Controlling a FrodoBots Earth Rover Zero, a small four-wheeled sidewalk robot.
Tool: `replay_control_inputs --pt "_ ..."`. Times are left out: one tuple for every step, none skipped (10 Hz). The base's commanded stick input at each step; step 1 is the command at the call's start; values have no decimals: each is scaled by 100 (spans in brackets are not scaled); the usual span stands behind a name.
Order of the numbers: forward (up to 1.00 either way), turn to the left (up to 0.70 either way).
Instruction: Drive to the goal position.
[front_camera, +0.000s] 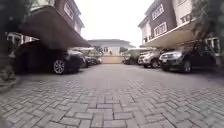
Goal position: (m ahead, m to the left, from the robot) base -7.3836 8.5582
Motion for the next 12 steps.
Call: replay_control_inputs --pt "-70 0" --pt "-70 0" --pt "-70 0" --pt "-70 0" --pt "-70 0" --pt "-70 0" --pt "-70 0" --pt "-70 0" --pt "-70 0" --pt "-70 0" --pt "-70 0" --pt "-70 0"
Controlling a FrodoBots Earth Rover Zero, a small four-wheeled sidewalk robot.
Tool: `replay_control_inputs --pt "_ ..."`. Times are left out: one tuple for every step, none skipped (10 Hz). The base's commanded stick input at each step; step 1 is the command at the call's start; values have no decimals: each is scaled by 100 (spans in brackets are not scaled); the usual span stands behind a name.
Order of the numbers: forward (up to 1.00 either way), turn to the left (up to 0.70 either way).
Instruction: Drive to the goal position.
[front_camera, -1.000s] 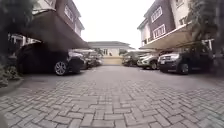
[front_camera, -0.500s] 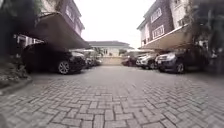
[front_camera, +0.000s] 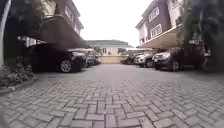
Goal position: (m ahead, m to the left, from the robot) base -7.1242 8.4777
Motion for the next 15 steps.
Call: replay_control_inputs --pt "-70 0" --pt "-70 0" --pt "-70 0" --pt "-70 0" --pt "-70 0" --pt "-70 0" --pt "-70 0" --pt "-70 0" --pt "-70 0" --pt "-70 0" --pt "-70 0" --pt "-70 0" --pt "-70 0" --pt "-70 0" --pt "-70 0"
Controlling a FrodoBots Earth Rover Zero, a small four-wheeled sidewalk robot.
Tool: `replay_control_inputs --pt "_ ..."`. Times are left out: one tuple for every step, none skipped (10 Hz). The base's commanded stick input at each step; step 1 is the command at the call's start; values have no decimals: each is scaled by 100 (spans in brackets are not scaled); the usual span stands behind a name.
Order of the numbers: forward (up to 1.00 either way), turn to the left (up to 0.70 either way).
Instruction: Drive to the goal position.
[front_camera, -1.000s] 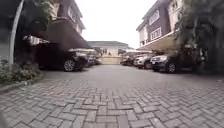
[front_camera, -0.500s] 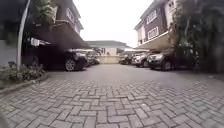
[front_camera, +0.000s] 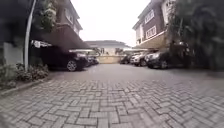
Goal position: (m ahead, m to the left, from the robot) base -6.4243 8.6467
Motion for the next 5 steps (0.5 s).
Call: replay_control_inputs --pt "-70 0" --pt "-70 0" --pt "-70 0" --pt "-70 0" --pt "-70 0"
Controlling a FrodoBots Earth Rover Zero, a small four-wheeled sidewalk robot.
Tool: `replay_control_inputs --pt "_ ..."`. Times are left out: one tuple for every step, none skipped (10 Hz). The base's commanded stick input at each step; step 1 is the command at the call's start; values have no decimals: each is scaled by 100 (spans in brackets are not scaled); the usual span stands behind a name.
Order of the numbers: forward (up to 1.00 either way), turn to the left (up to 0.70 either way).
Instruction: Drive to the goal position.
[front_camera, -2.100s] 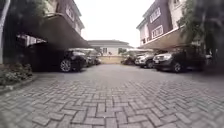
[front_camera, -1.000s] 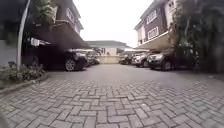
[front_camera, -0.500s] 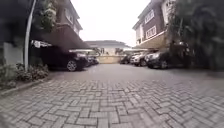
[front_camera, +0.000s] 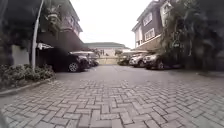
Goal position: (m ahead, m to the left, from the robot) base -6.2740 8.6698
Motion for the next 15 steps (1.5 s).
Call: replay_control_inputs --pt "-70 0" --pt "-70 0" --pt "-70 0" --pt "-70 0" --pt "-70 0" --pt "-70 0" --pt "-70 0" --pt "-70 0" --pt "-70 0" --pt "-70 0" --pt "0 70" --pt "0 70" --pt "0 70" --pt "0 70" --pt "0 70"
